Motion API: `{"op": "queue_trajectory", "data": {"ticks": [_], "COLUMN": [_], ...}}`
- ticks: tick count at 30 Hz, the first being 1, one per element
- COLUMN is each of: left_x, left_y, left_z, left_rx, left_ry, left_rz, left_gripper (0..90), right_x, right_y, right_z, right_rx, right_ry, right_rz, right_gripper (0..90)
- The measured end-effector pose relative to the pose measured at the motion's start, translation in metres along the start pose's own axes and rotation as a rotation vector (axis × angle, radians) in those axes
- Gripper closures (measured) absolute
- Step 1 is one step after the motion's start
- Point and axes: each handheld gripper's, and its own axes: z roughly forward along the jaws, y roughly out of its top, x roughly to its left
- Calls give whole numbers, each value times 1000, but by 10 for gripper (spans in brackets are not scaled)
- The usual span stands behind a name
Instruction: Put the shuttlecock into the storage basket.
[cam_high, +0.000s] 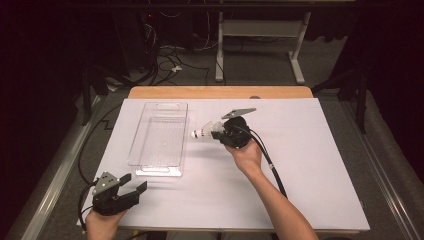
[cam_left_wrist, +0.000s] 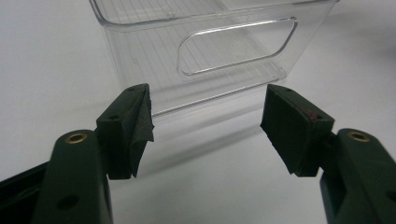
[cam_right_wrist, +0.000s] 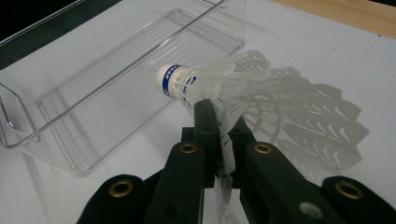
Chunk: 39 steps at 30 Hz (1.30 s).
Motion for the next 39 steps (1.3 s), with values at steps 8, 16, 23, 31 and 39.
{"op": "queue_trajectory", "data": {"ticks": [8,16,23,31,39], "left_x": [1,0,0,0,0], "left_y": [0,0,0,0,0], "left_z": [1,-1,1,1,1], "left_rx": [-2,-2,1,1,2], "left_ry": [0,2,-1,1,1], "left_rz": [-4,-2,1,1,2], "left_gripper": [343,343,343,343,344], "right_x": [0,4,9,7,8], "right_y": [5,9,14,18,28], "right_z": [-1,1,4,0,-4], "right_rx": [1,4,-2,-13,-30], "right_ry": [9,17,26,20,15], "right_rz": [-1,-7,-12,-10,-28], "right_gripper": [889,889,889,889,889]}}
